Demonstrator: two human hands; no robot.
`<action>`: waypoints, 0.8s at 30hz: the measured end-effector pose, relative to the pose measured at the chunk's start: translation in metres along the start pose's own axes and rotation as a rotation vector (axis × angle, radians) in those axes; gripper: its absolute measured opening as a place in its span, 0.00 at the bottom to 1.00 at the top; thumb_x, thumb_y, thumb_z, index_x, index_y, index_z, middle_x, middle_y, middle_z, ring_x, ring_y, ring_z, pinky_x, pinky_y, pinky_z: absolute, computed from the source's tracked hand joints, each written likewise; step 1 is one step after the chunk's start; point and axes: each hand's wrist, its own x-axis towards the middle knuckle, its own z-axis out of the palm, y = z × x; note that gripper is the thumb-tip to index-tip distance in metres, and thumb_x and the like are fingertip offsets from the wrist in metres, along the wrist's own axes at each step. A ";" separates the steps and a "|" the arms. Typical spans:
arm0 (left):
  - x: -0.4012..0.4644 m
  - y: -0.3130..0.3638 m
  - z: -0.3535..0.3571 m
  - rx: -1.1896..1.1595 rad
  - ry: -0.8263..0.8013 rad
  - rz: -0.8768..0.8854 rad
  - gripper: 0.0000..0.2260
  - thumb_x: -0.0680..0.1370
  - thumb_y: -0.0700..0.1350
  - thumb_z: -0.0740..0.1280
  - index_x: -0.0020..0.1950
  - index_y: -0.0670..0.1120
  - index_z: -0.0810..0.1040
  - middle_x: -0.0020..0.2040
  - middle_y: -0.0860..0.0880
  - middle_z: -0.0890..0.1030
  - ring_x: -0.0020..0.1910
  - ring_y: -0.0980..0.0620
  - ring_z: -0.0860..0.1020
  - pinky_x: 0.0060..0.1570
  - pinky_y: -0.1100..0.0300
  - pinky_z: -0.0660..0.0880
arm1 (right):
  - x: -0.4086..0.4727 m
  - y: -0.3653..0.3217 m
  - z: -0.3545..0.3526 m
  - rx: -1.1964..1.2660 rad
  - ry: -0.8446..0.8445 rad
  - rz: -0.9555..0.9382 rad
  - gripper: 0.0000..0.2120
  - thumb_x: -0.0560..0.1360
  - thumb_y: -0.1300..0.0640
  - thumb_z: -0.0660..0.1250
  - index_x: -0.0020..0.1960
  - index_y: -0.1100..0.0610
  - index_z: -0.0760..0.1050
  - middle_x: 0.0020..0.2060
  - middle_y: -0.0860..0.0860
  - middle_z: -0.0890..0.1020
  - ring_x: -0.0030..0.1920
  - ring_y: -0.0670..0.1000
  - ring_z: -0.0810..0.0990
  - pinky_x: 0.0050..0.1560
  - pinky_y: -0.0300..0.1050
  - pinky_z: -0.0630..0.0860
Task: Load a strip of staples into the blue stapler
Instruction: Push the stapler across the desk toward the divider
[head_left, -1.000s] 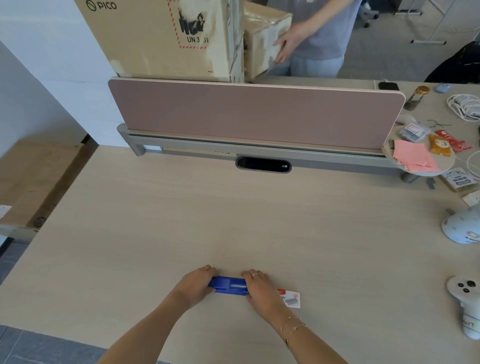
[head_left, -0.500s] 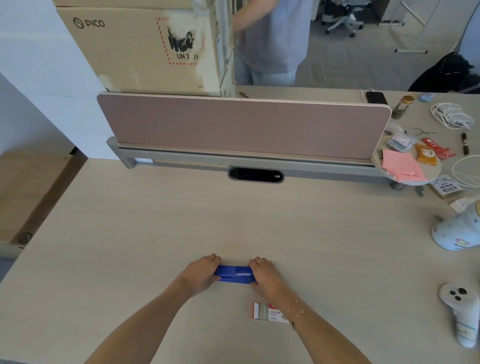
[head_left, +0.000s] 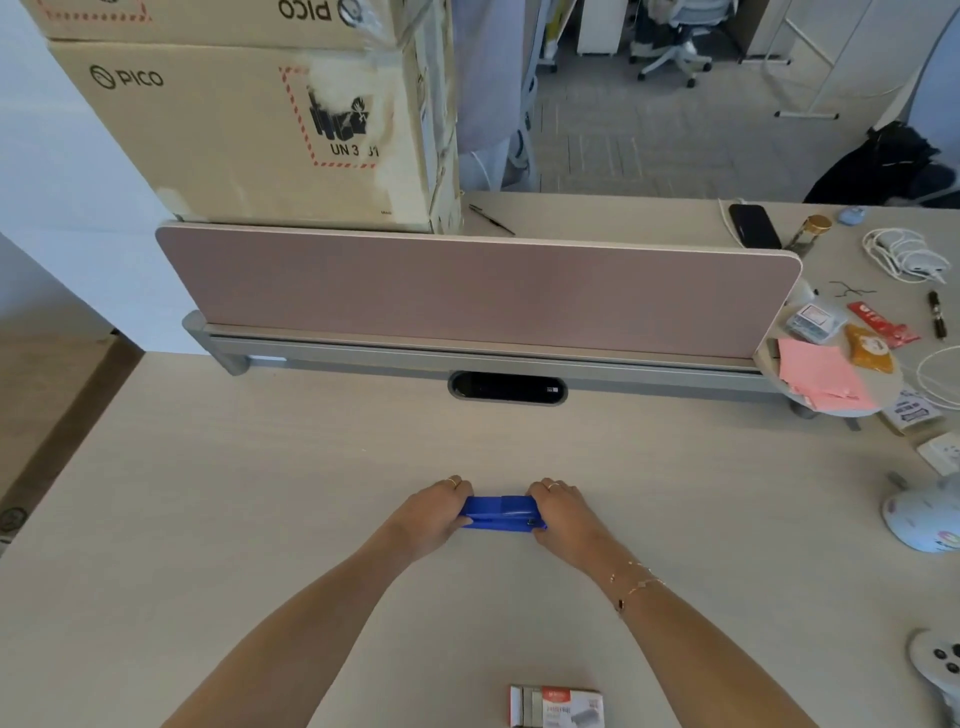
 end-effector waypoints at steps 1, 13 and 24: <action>0.007 0.000 -0.003 0.000 0.006 0.005 0.07 0.79 0.44 0.62 0.54 0.42 0.70 0.52 0.43 0.75 0.47 0.45 0.75 0.47 0.53 0.72 | 0.005 0.005 -0.003 -0.001 0.004 0.005 0.13 0.72 0.64 0.64 0.56 0.60 0.71 0.51 0.56 0.76 0.50 0.55 0.73 0.52 0.44 0.66; 0.097 -0.014 -0.034 0.003 0.038 0.023 0.08 0.79 0.44 0.62 0.56 0.42 0.70 0.54 0.42 0.75 0.49 0.44 0.76 0.49 0.51 0.73 | 0.078 0.048 -0.035 0.037 0.045 0.040 0.11 0.72 0.65 0.64 0.54 0.59 0.72 0.49 0.56 0.76 0.49 0.54 0.72 0.52 0.42 0.68; 0.151 -0.041 -0.027 -0.034 0.008 -0.001 0.10 0.79 0.43 0.62 0.58 0.41 0.69 0.55 0.40 0.76 0.53 0.42 0.75 0.51 0.50 0.72 | 0.130 0.074 -0.030 0.004 -0.016 0.046 0.11 0.72 0.65 0.63 0.55 0.61 0.71 0.51 0.58 0.76 0.51 0.57 0.73 0.53 0.44 0.67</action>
